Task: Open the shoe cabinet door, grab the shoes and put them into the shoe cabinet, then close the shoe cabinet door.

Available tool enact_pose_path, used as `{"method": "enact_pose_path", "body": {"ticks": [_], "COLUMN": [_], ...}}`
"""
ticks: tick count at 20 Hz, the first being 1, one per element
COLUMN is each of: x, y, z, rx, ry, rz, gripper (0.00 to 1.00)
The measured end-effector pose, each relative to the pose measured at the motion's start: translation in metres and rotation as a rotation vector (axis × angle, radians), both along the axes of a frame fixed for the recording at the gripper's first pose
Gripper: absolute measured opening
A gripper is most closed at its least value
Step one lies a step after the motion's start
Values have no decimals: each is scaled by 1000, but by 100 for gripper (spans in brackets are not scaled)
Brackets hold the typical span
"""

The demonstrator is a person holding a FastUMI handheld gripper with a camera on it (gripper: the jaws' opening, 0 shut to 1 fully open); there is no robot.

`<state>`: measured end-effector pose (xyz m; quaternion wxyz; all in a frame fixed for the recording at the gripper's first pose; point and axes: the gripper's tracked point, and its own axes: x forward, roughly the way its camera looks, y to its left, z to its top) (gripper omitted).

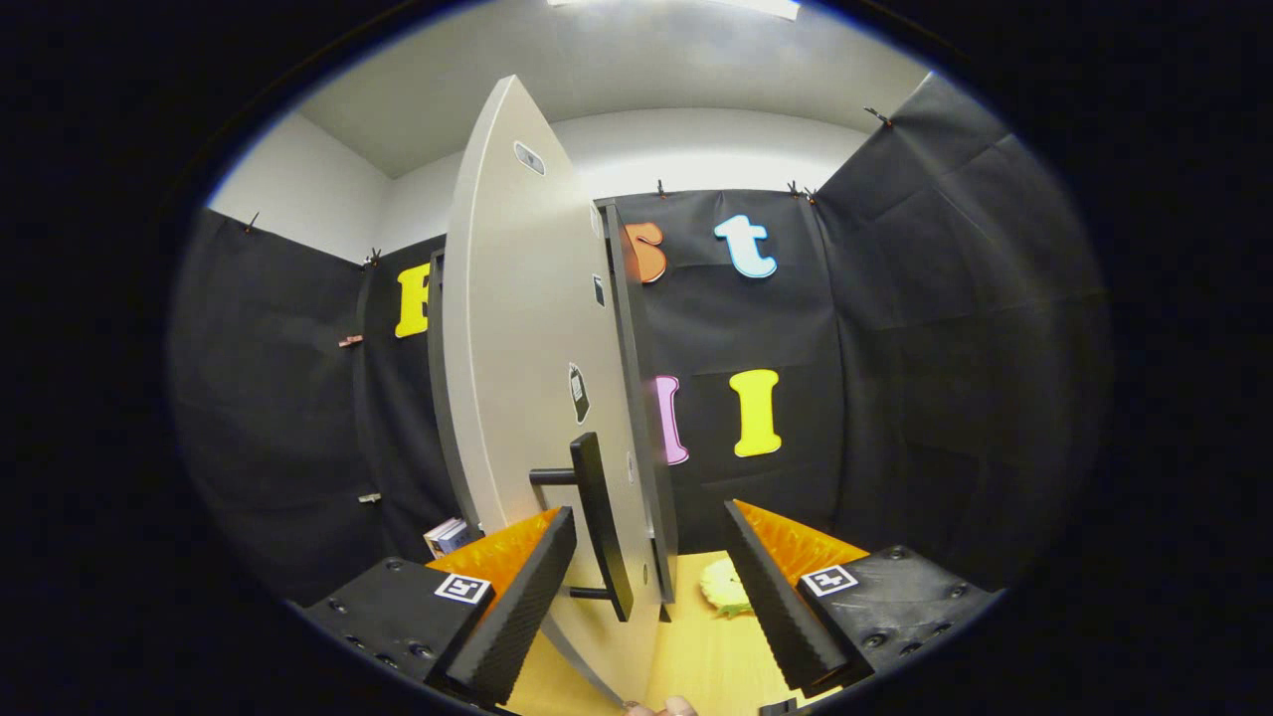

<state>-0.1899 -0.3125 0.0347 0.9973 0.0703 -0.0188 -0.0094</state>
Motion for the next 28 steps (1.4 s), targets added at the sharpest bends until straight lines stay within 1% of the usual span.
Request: {"method": "enact_pose_path", "body": {"ticks": [3, 6, 7, 9, 13, 18, 21, 23, 25, 27, 28], "x": [1, 6, 9, 17, 26, 47, 61, 73, 87, 102, 107], "y": [20, 50, 58, 73, 104, 152, 177, 196, 215, 243, 248], "z": [-4, -6, -8, -17, -25, -33, -36, -40, -43, -47, -49], "rx": [23, 5, -3, -18, 9, -7, -47, -50, -34, -8, -11], "ry": [1, 1, 5, 31, 56, 60, 49, 47, 49, 46, 52], "rz": [40, 77, 78, 68, 58, 30, -1, -11, -5, 37, 29], "gripper": [97, 97, 97, 97, 97, 98, 97, 97, 98, 98, 98]}}
